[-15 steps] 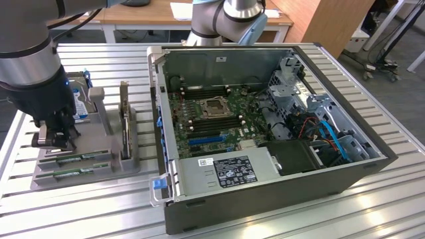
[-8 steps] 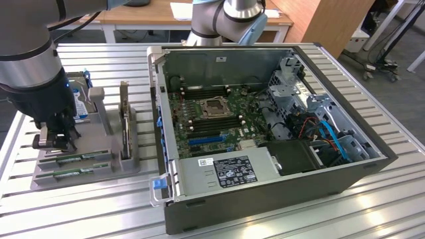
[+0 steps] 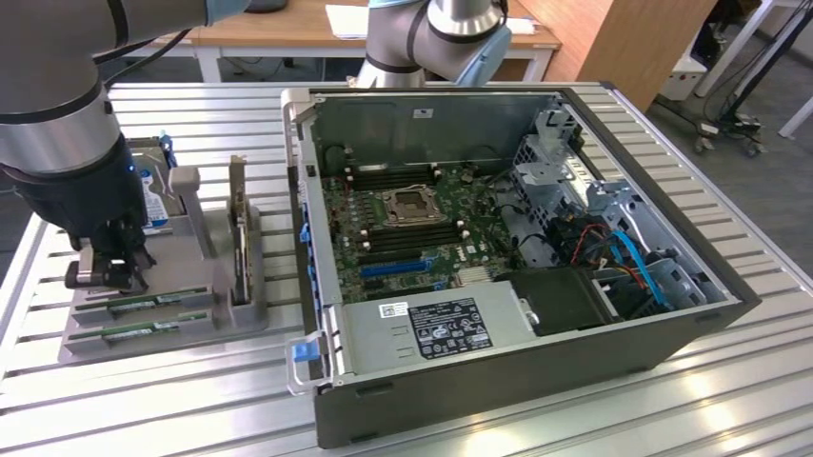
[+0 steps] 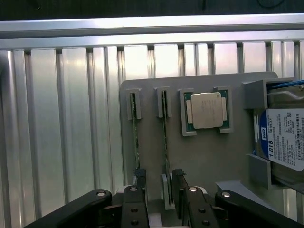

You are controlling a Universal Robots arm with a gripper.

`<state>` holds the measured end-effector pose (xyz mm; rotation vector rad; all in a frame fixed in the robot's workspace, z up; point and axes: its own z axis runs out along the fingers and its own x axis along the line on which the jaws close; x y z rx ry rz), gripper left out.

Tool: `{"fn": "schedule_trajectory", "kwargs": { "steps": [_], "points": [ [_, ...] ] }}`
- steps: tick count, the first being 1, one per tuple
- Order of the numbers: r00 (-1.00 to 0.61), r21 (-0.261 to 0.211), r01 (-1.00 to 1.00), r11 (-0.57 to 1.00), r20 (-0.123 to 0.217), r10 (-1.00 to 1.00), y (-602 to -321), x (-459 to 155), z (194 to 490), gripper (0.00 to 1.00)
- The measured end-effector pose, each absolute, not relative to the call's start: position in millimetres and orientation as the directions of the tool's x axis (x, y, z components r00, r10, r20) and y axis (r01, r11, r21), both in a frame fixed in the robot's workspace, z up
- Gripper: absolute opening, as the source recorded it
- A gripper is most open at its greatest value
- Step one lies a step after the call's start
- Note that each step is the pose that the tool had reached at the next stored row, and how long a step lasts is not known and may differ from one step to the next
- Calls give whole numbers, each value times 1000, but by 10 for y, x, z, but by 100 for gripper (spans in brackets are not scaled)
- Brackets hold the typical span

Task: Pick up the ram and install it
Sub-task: 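Pick up the ram and move it above insertion slot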

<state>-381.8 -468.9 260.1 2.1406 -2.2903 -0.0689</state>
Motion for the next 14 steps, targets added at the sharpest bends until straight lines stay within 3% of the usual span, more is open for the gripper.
{"fn": "schedule_trajectory", "kwargs": {
  "steps": [14],
  "points": [
    [-66,36,-997,65,-27,-997,-4732,-3827,2562,36]
  ]
}}
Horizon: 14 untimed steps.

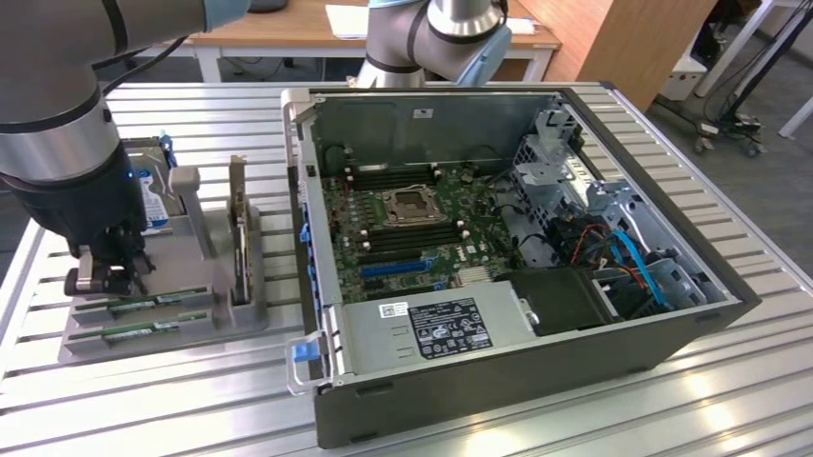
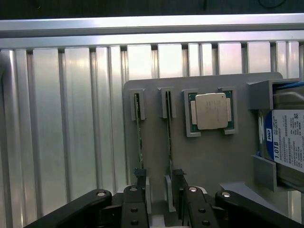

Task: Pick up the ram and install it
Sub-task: 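Pick up the ram and move it above insertion slot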

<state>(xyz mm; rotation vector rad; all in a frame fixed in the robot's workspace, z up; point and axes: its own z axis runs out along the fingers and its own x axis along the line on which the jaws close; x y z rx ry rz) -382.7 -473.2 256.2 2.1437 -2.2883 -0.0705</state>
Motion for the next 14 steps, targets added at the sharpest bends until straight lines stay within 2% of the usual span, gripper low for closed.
{"fn": "schedule_trajectory", "kwargs": {
  "steps": [14],
  "points": [
    [-55,36,-998,54,-27,-998,-4732,-3827,2468,36]
  ]
}}
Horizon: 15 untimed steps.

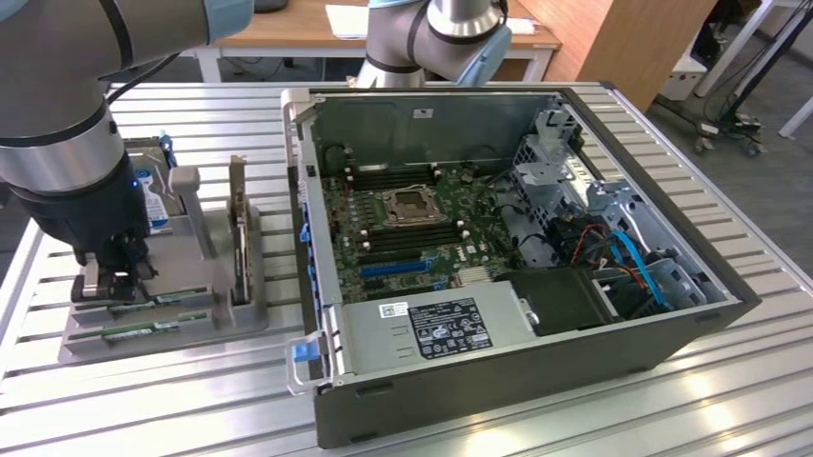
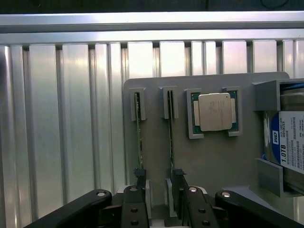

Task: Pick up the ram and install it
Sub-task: 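Pick up the ram and move it above insertion slot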

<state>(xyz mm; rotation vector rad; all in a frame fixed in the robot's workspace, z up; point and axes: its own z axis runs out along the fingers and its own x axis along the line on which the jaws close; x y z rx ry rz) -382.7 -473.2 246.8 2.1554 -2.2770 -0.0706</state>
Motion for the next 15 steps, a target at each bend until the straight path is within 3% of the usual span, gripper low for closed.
{"fn": "schedule_trajectory", "kwargs": {
  "steps": [15],
  "points": [
    [8,36,-999,-9,-27,-1000,-4732,-3827,2463,36]
  ]
}}
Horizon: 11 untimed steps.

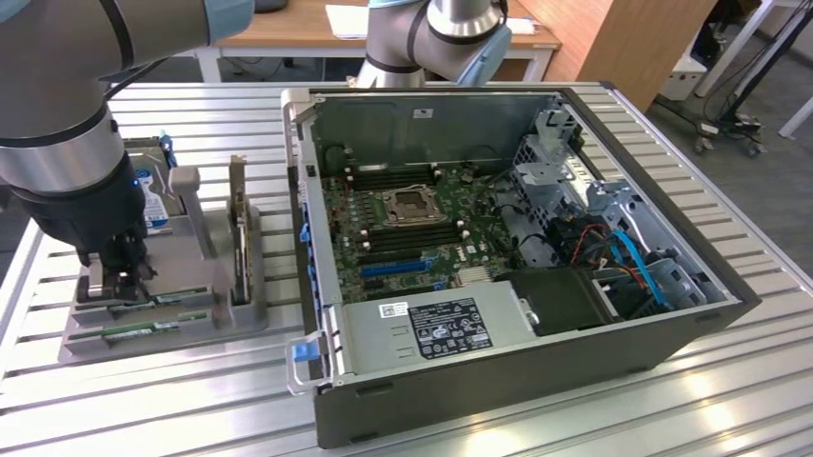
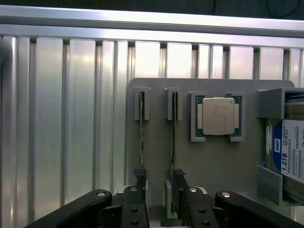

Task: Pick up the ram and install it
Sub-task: 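Pick up the ram and move it above insertion slot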

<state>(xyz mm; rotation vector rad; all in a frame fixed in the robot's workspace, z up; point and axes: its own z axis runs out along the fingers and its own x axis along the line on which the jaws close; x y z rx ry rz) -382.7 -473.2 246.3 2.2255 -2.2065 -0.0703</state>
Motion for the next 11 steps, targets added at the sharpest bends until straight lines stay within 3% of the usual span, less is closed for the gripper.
{"fn": "schedule_trajectory", "kwargs": {
  "steps": [11],
  "points": [
    [13,36,-999,-14,-27,-1000,-4795,-3827,2462,36]
  ]
}}
